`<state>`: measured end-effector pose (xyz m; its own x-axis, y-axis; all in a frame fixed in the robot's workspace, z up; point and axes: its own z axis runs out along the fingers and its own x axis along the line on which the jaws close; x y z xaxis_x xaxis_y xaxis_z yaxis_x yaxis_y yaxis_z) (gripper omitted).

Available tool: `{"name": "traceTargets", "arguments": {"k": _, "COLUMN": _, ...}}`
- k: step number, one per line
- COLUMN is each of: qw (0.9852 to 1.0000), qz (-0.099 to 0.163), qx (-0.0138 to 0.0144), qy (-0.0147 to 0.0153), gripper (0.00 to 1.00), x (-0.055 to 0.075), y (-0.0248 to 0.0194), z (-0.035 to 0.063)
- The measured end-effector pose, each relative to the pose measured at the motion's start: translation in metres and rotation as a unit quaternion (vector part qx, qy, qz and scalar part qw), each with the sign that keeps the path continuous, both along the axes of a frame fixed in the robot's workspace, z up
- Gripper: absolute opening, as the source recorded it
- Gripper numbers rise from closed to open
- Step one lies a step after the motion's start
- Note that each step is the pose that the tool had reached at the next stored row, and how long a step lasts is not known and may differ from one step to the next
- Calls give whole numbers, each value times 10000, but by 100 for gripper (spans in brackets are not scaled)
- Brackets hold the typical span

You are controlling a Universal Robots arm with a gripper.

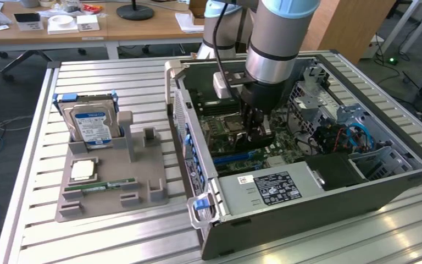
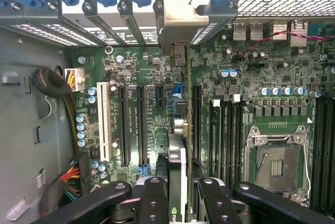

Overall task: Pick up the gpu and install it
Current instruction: 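Insert the gpu into the slot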

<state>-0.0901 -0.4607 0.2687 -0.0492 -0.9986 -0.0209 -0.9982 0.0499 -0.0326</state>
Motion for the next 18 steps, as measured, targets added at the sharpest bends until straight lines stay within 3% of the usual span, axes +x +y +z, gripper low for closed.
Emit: {"name": "traceTargets", "arguments": {"k": 18, "qw": 10000, "qz": 1, "qx": 0, "qy": 0, "gripper": 27, "x": -59, "y": -3, "z": -44}}
